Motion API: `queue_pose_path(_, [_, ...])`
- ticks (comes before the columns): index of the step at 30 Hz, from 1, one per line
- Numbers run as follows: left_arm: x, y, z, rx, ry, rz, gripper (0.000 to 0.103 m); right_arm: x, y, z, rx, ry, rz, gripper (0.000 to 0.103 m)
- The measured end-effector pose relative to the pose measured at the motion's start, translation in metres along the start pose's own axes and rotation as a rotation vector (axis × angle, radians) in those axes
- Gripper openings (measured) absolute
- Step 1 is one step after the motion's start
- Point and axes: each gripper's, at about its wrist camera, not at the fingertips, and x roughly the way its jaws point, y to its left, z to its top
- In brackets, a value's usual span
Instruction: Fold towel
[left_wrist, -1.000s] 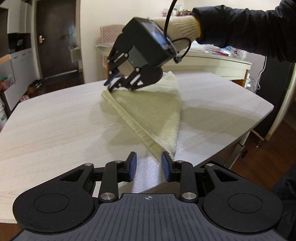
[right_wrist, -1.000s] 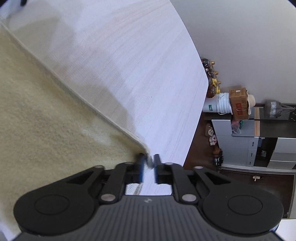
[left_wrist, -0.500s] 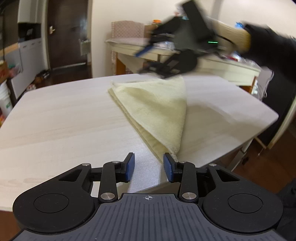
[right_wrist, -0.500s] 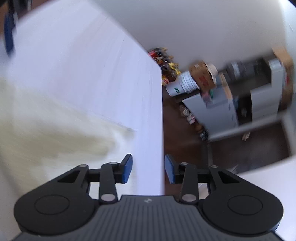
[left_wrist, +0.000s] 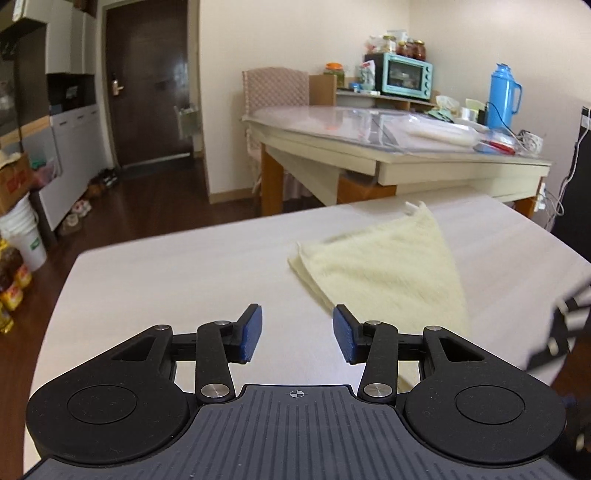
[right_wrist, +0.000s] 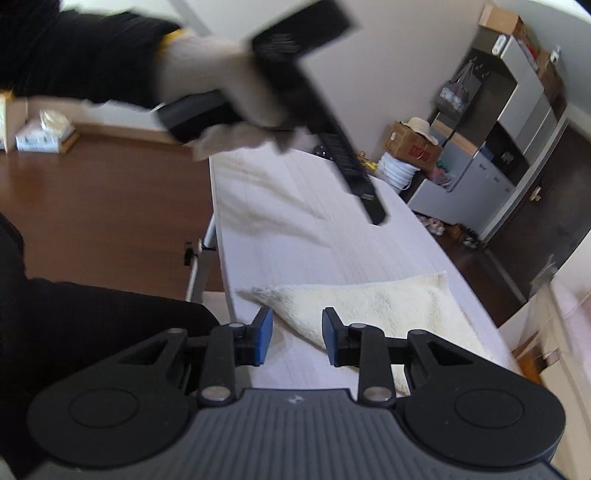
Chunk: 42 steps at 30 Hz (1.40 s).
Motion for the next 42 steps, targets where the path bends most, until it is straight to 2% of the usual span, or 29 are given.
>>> queue_pose_path(4, [0.008, -0.006, 0.011, 0.022, -0.020, -0.027, 0.053, 0.025, 0.007, 0.014, -0.058, 0.036, -0.033, 0.032])
queue_pose_path(12, [0.025, 0.004, 0.017, 0.039, -0.018, -0.046, 0.053, 0.053, 0.029, 0.018, -0.177, 0.092, -0.075, 0.029])
queue_pose_path(13, [0.028, 0.006, 0.017, 0.037, -0.018, -0.048, 0.053, 0.058, 0.031, 0.019, -0.190, 0.097, -0.080, 0.027])
queue_pose_path(15, [0.031, 0.010, 0.018, 0.026, -0.016, -0.049, 0.053, 0.062, 0.035, 0.017, -0.207, 0.101, -0.083, 0.014])
queue_pose_path(17, [0.032, 0.014, 0.018, 0.022, -0.013, -0.049, 0.054, 0.061, 0.049, 0.012, -0.237, 0.100, -0.096, 0.010])
queue_pose_path(21, [0.032, 0.017, 0.017, 0.058, 0.014, -0.058, 0.058, 0.049, 0.054, 0.011, -0.174, 0.087, -0.052, 0.007])
queue_pose_path(25, [0.036, 0.012, 0.015, 0.148, 0.047, -0.065, 0.059, 0.019, 0.049, 0.007, -0.027, 0.025, 0.079, 0.007])
queue_pose_path(28, [0.044, 0.011, 0.014, 0.191, 0.071, -0.060, 0.059, 0.000, 0.051, 0.007, 0.026, -0.021, 0.146, 0.007])
queue_pose_path(35, [0.055, 0.006, 0.007, 0.259, 0.120, -0.096, 0.058, -0.010, 0.061, 0.003, 0.109, -0.058, 0.179, 0.007])
queue_pose_path(38, [0.060, 0.005, 0.003, 0.302, 0.138, -0.060, 0.058, -0.013, 0.064, 0.002, 0.139, -0.075, 0.203, 0.007])
queue_pose_path(42, [0.067, 0.010, 0.005, 0.277, 0.196, -0.052, 0.060, -0.023, 0.063, 0.004, 0.142, -0.074, 0.213, 0.007])
